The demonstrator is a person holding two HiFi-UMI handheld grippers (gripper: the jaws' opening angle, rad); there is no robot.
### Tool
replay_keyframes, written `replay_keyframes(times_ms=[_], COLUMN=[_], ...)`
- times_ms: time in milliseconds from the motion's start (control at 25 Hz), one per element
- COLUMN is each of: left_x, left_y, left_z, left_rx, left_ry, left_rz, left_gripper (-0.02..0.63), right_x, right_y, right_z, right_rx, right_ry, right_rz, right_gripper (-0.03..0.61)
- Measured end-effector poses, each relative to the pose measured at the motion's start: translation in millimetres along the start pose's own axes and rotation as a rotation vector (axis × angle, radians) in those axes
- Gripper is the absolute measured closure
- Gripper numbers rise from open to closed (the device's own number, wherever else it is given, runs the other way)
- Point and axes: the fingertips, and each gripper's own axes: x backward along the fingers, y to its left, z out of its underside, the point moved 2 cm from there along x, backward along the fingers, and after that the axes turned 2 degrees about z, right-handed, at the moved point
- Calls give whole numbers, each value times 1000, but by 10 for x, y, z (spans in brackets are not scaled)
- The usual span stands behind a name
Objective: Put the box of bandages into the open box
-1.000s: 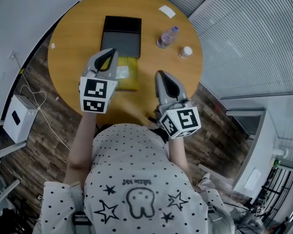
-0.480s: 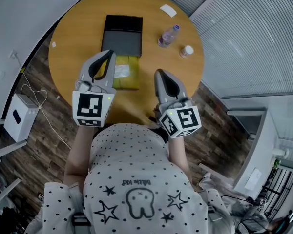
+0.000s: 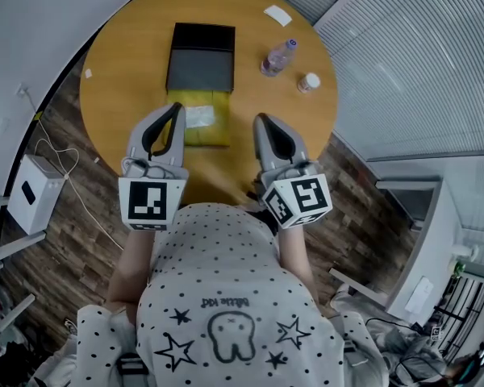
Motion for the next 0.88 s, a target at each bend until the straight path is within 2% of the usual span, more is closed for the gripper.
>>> replay_keyframes(times_ms=[240,480,880], left_x=[126,124,111], left_y=[-128,-181,-158], left_z=[65,137,175], left_rx=[0,41,27], left_ry=[15,27,32], left_rz=[19,11,-7], left_gripper=[604,604,604], right_x=[26,19,83], right_y=[27,46,42], right_z=[11,26,41], right_rx=[-1,-1,0], right_ry=[3,4,7], right_rz=[-5,-8,-4], right_gripper=[574,574,574])
